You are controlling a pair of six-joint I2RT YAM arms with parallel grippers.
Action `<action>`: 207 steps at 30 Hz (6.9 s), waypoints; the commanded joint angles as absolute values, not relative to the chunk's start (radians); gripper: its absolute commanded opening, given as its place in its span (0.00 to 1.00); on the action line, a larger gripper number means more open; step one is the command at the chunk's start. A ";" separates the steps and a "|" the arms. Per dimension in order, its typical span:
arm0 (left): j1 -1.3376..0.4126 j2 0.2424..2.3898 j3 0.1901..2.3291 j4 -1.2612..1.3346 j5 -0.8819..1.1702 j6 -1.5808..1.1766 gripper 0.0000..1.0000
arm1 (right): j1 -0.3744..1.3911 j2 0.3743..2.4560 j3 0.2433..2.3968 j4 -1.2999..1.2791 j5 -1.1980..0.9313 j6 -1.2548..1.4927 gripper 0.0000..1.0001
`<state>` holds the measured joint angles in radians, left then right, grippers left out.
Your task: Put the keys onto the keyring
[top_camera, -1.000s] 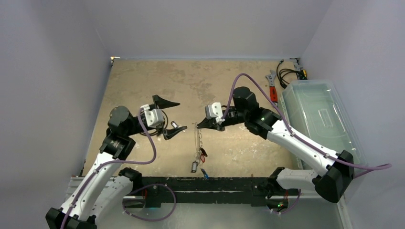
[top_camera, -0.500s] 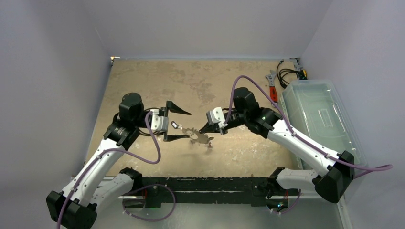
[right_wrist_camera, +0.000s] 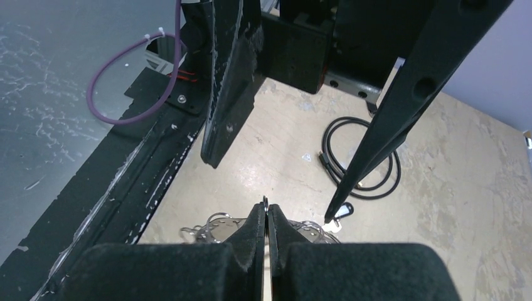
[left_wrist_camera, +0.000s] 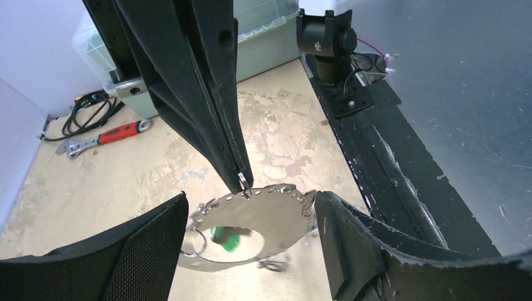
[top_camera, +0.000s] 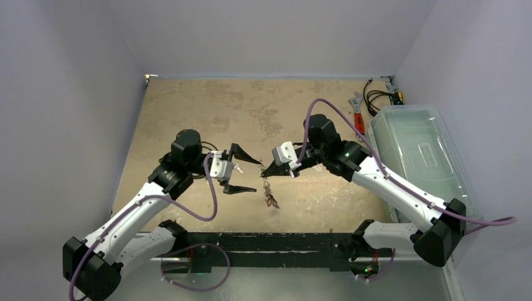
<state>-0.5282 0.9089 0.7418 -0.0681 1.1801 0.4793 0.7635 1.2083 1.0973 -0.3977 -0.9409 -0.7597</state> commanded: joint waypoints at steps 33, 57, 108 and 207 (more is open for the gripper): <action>-0.595 0.724 0.675 -0.058 0.920 0.666 0.85 | 0.764 1.241 1.216 -0.488 -1.046 -0.775 0.00; -0.621 0.845 0.602 0.286 1.035 0.447 0.70 | 0.773 1.267 1.226 -0.449 -1.133 -0.742 0.00; -0.652 0.809 0.638 0.178 0.989 0.488 0.00 | 0.776 1.134 1.036 -0.155 -1.035 -0.596 0.30; -0.650 0.736 0.649 0.118 0.913 0.521 0.00 | 0.778 1.101 1.005 -0.088 -1.059 -0.541 0.48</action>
<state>-0.6506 0.7597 0.6106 0.0967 0.9394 0.4995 0.7692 1.1332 1.0035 -0.1425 -1.0554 -0.5510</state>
